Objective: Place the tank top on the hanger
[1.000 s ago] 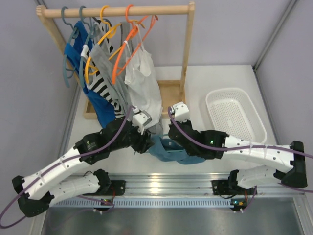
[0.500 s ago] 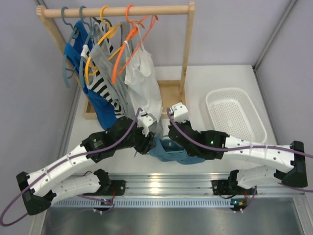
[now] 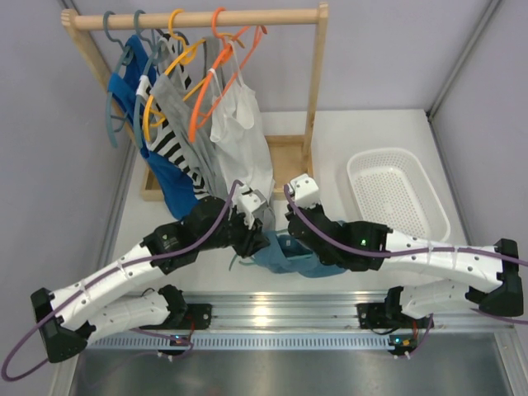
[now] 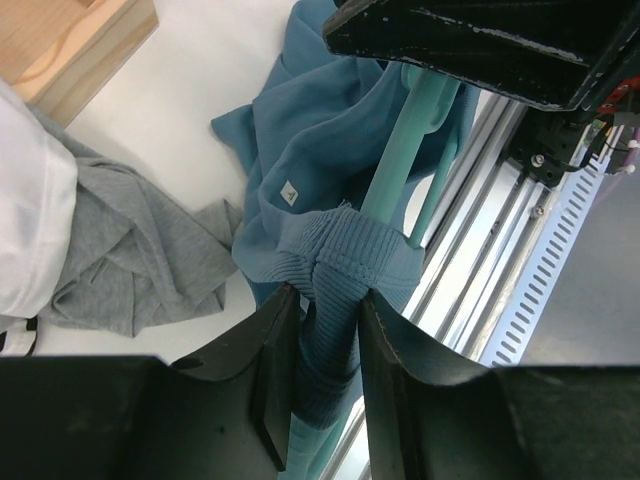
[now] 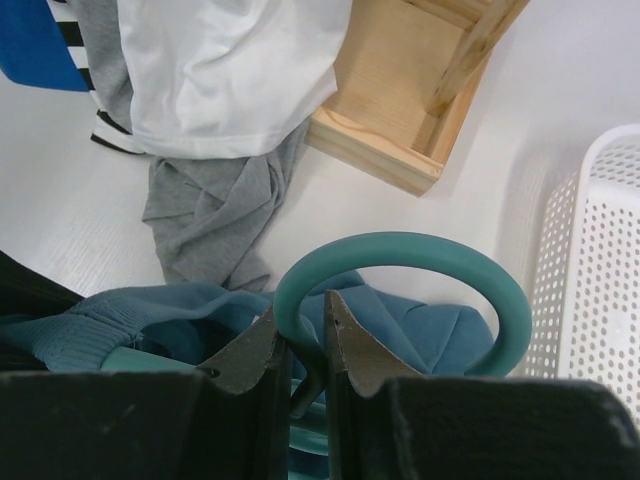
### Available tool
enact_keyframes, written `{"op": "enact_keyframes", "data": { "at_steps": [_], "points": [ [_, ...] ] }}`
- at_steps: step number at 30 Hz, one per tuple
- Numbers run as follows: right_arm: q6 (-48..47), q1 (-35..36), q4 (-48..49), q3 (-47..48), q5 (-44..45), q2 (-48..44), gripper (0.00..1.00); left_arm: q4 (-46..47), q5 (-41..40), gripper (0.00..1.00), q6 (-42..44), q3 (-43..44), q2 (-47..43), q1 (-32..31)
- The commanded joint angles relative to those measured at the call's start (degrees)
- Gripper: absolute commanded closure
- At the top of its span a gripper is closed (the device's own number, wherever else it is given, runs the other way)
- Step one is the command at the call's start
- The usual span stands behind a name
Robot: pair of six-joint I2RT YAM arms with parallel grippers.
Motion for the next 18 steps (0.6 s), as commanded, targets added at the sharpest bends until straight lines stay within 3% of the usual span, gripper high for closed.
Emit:
{"op": "enact_keyframes", "data": {
  "at_steps": [1, 12, 18],
  "points": [
    [0.11, 1.33, 3.04, 1.62, 1.0, -0.79, 1.0, 6.81, 3.03, 0.66, -1.95, -0.89, 0.33, 0.08],
    [-1.3, 1.95, 1.63, 4.7, 2.23, 0.09, 1.0, 15.42, 6.19, 0.62, -6.52, -5.9, -1.69, 0.08],
    [-1.91, 1.86, 1.11, 5.76, 2.32, 0.0, 1.0, 19.37, 7.77, 0.69, -8.28, -8.36, -2.66, 0.08]
  ]
}}
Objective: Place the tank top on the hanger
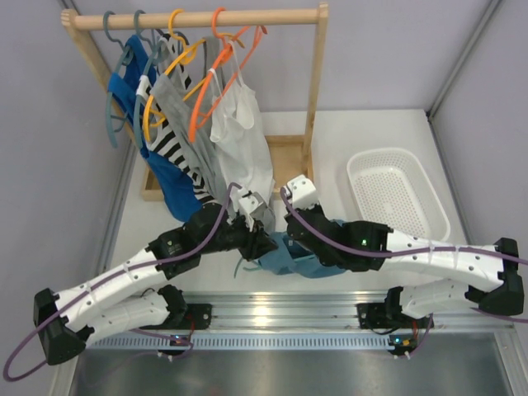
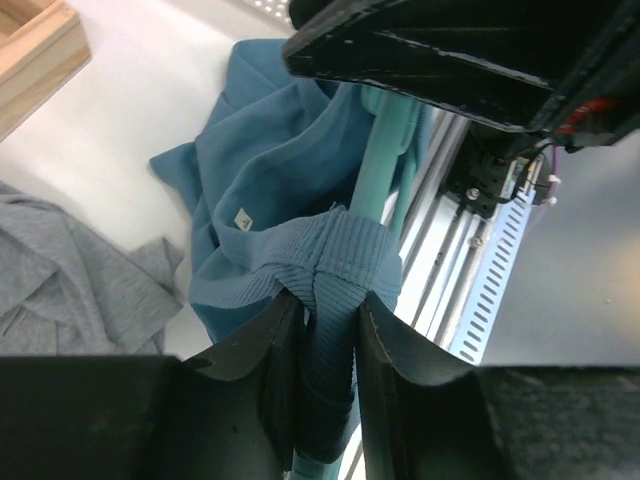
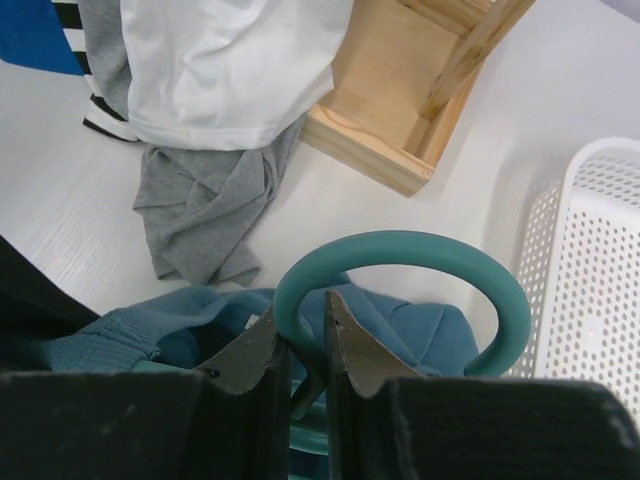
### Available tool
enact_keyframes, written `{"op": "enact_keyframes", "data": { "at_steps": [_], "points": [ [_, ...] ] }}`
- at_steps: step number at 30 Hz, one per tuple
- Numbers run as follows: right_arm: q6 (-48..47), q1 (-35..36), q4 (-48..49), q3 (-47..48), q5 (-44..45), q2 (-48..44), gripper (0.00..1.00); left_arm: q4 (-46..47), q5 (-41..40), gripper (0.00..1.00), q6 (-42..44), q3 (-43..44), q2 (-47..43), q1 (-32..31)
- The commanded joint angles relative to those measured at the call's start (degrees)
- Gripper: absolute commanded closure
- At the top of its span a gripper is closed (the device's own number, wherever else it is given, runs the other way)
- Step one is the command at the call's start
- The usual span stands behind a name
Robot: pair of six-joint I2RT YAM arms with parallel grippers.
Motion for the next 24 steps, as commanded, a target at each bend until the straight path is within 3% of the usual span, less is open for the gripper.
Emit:
{"op": "enact_keyframes", "data": {
  "at_steps": [1, 12, 24],
  "points": [
    [0.16, 0.81, 3.47, 4.31, 1.86, -0.35, 1.0, 7.29, 2.81, 0.71, -2.4, -1.34, -1.3, -0.03],
    [-2.3, 1.07, 1.71, 9.23, 2.39, 1.49, 1.0, 14.32, 3.7, 1.0, -6.53, -5.21, -2.27, -0.03],
    [-4.14, 1.34, 1.27, 12.31, 3.71, 2.46, 0.99, 22.93, -1.4, 1.0, -9.08, -8.29, -7.37, -0.12]
  ]
}}
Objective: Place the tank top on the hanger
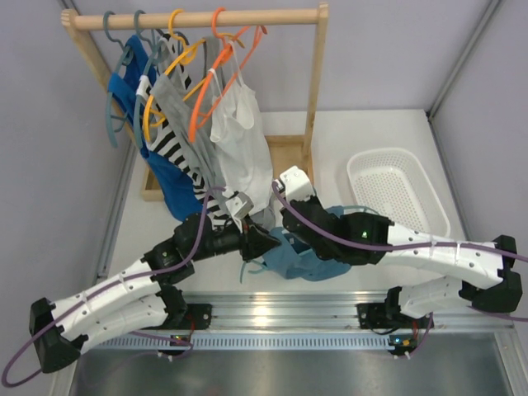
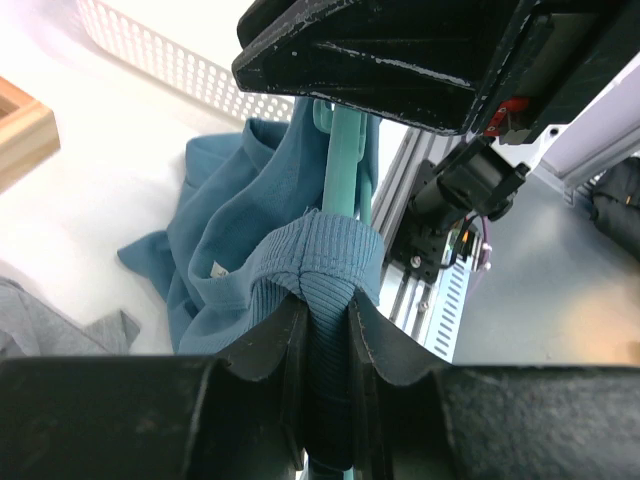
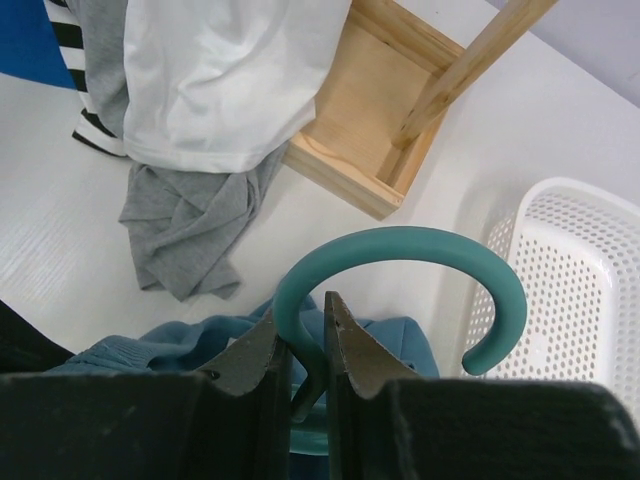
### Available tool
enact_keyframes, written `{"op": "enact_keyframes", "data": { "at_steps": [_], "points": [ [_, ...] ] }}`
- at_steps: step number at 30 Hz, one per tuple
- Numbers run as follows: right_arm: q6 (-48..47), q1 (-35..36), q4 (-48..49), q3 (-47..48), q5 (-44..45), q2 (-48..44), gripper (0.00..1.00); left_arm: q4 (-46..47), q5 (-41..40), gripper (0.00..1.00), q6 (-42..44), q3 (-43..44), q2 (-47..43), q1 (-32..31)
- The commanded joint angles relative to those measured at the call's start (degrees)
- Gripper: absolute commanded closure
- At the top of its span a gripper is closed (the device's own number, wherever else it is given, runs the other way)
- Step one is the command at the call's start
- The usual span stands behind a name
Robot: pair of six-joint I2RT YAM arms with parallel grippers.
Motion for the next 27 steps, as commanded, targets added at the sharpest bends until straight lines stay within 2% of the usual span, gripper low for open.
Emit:
{"op": "enact_keyframes", "data": {
  "at_steps": [1, 4, 5, 8, 14, 15, 22, 23, 27],
  "points": [
    [0.91, 1.14, 6.23, 4.29, 2.44, -0.71, 0.98, 6.57, -3.74, 1.0, -2.13, -0.27, -1.31, 0.1],
    [0.56, 1.14, 6.14, 4.82, 2.35, -0.62, 0.91, 7.44, -4.01, 1.0, -2.22, -0.27, -1.4, 0.01],
    [0.64, 1.14, 6.14, 4.91, 2.35, -0.62, 0.83, 7.62, -4.36, 1.0, -2.31, -0.44, -1.32, 0.01],
    [0.47, 1.14, 6.05, 5.17, 2.27, -0.79, 0.72, 8.94, -5.32, 1.0, -2.83, -0.97, -1.84, 0.01],
    [-0.24, 1.14, 6.32, 5.7, 2.0, -1.15, 0.54, 11.31, -6.65, 1.0, -3.1, -2.37, -2.63, -0.08],
    [-0.24, 1.14, 6.14, 5.7, 2.0, -1.23, 0.47, 11.49, -7.08, 1.0, -3.1, -2.55, -2.89, -0.08],
    [1.6, 1.14, 4.13, 5.7, 1.92, -2.29, 0.2, 11.49, -10.07, 1.0, -2.92, -2.9, -4.3, -0.08],
    [2.22, 1.14, 3.77, 5.79, 1.91, -2.46, 0.13, 11.49, -10.42, 1.0, -2.92, -2.99, -4.48, -0.08],
    [4.68, 1.14, 1.23, 6.75, 1.48, -3.43, 0.02, 10.96, -13.06, 1.0, -2.4, -2.82, -5.01, -0.08]
  ]
}}
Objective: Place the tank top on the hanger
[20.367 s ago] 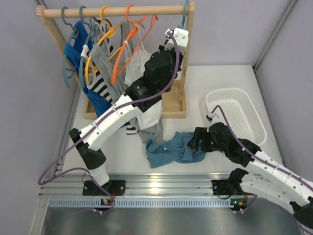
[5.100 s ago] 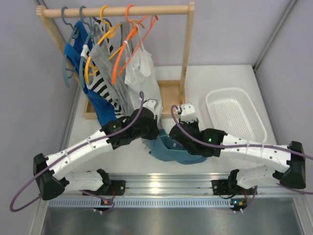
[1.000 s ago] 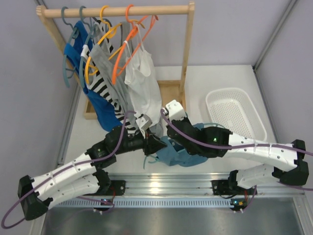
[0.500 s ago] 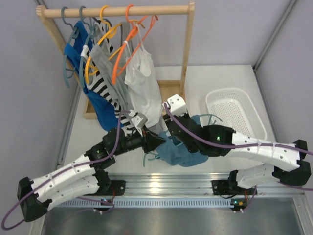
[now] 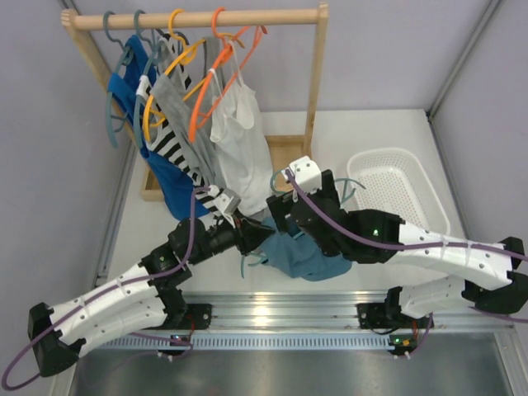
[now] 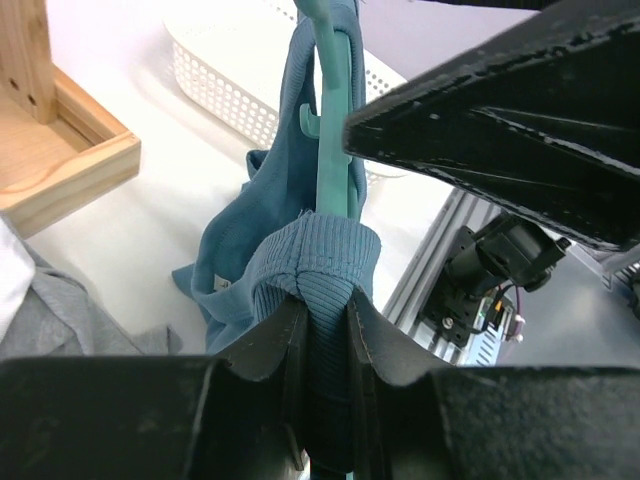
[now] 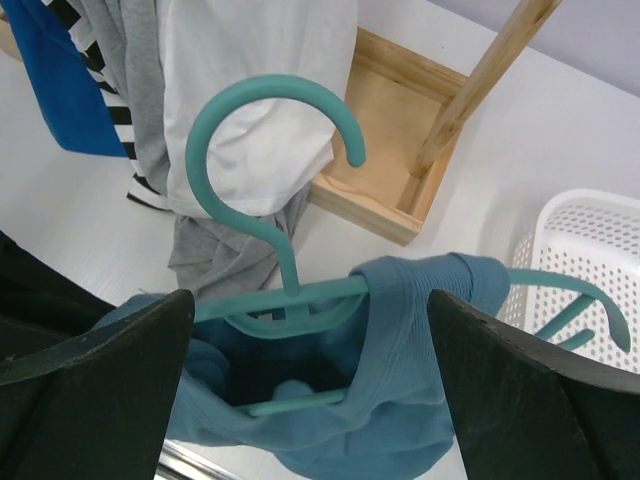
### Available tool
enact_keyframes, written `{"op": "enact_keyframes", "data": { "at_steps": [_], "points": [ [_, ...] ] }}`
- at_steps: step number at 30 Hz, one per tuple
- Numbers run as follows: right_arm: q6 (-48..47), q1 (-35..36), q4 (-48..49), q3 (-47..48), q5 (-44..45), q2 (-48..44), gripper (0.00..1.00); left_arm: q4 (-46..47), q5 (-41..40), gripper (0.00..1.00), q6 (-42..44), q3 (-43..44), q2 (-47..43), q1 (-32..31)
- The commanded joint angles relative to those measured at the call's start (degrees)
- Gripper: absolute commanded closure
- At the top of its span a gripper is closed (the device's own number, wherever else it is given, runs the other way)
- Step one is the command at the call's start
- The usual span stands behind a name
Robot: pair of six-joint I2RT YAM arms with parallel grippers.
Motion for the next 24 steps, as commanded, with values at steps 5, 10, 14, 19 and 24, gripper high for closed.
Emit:
{"op": "enact_keyframes", "data": {
  "at_steps": [5, 10, 14, 19, 24],
  "points": [
    [3.49, 0.9, -2.41, 3.52, 0.38, -5.3, 0.0, 5.67, -5.27, 1.0, 0.69, 0.81, -1.42, 0.01],
    [4.71, 0.9, -3.38, 4.57, 0.64, -8.02, 0.0, 4.44, -9.4, 1.0, 0.51, 1.78, -1.42, 0.01],
    [5.24, 0.9, -4.6, 5.63, 1.17, -10.49, 0.0, -1.07, -12.74, 1.0, 1.74, 6.33, -1.42, 0.01],
    [5.33, 0.9, -9.25, 9.23, 5.47, -11.37, 0.0, -8.37, -18.18, 1.0, 3.76, 14.5, -1.78, 0.01],
    [4.63, 0.9, -10.67, 12.82, 4.78, -12.07, 0.0, -14.27, -21.44, 1.0, 7.1, 23.12, 0.15, 0.01]
  ]
}}
